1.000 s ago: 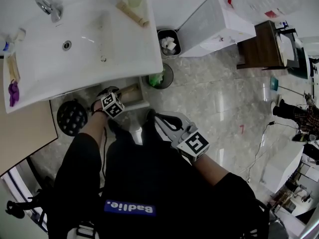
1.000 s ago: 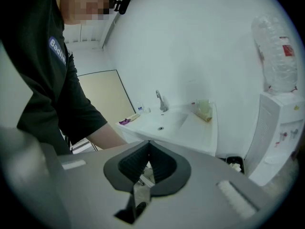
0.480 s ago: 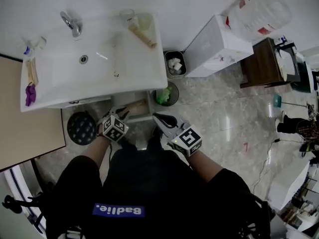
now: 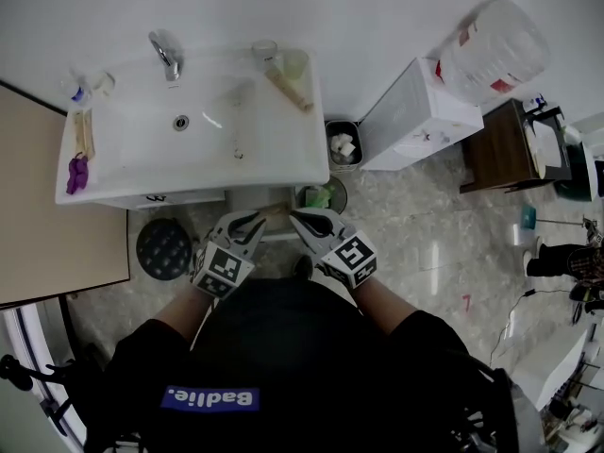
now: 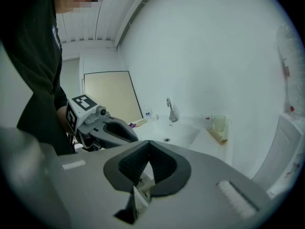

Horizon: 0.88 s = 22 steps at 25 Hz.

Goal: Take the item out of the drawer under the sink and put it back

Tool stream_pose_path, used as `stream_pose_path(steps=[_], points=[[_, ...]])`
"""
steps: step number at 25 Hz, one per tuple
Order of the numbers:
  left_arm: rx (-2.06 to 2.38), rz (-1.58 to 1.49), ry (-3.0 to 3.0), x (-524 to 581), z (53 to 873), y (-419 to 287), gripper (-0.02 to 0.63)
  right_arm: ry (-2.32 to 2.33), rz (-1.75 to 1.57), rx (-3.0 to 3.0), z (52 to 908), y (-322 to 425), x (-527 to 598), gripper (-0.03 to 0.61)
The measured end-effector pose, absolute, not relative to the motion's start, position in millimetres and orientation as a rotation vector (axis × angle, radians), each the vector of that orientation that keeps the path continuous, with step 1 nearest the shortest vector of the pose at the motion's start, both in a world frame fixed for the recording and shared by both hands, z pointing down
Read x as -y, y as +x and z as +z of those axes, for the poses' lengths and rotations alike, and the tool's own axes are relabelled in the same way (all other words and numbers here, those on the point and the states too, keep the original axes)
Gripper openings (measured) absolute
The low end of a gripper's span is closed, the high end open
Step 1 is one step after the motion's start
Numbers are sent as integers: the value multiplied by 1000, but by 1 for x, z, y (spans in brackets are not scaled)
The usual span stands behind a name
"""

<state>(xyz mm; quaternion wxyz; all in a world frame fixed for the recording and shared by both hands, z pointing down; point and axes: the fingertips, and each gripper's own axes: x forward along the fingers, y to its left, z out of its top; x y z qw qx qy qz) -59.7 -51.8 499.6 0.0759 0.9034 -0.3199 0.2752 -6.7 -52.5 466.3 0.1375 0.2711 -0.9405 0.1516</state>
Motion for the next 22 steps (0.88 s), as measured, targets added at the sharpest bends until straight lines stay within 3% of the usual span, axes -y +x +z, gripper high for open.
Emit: stream_pose_path(steps=[9, 22], points=[[1026, 359, 2736, 60, 413, -54, 43, 756, 407, 2816, 433, -26, 55, 2], [1051, 312, 2710, 38, 430, -62, 8, 706, 407, 2829, 438, -37, 37, 2]])
